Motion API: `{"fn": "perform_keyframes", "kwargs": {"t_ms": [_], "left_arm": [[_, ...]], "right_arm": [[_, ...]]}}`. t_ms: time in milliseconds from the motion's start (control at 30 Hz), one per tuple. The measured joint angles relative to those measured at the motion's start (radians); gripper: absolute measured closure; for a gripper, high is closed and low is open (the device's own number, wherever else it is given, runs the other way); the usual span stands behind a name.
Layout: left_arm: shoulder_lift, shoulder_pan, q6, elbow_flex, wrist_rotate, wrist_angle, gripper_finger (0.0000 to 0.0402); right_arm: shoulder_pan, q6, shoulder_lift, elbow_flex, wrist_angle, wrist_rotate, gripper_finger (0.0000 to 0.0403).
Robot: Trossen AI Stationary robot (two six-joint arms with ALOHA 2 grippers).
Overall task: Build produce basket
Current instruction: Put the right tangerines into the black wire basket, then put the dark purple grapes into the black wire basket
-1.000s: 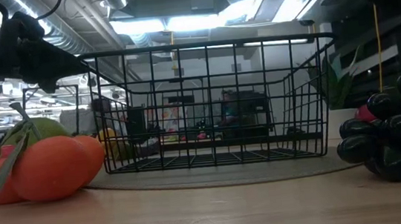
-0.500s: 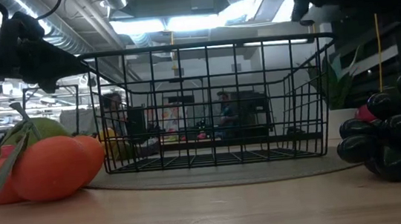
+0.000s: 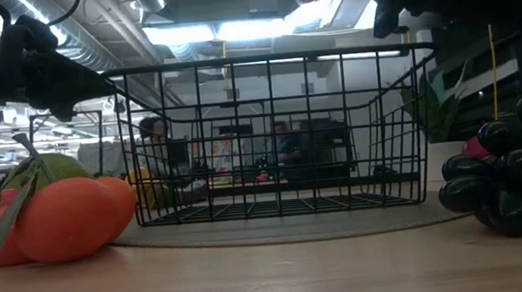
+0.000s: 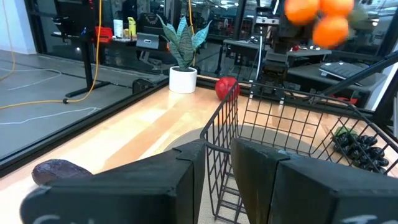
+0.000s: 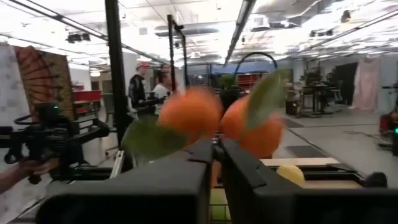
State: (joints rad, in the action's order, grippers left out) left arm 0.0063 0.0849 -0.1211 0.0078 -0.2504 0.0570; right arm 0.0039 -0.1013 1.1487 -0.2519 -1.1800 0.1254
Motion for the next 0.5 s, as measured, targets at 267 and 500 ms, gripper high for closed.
{"fn": "perform_keyframes", "kwargs": {"t_ms": [267,500], "left_arm": [[0.000,0.000,0.000,0.000,-0.002,0.002,0.0333],[0.000,0.000,0.000,0.000,-0.001,0.002,0.0333]], "right_arm": [[0.020,0.005,0.038,-0.056,-0.002,0.000,0.0272],[0.020,0.002,0.070,-0.098,0.002,0.000,0.0261]]}}
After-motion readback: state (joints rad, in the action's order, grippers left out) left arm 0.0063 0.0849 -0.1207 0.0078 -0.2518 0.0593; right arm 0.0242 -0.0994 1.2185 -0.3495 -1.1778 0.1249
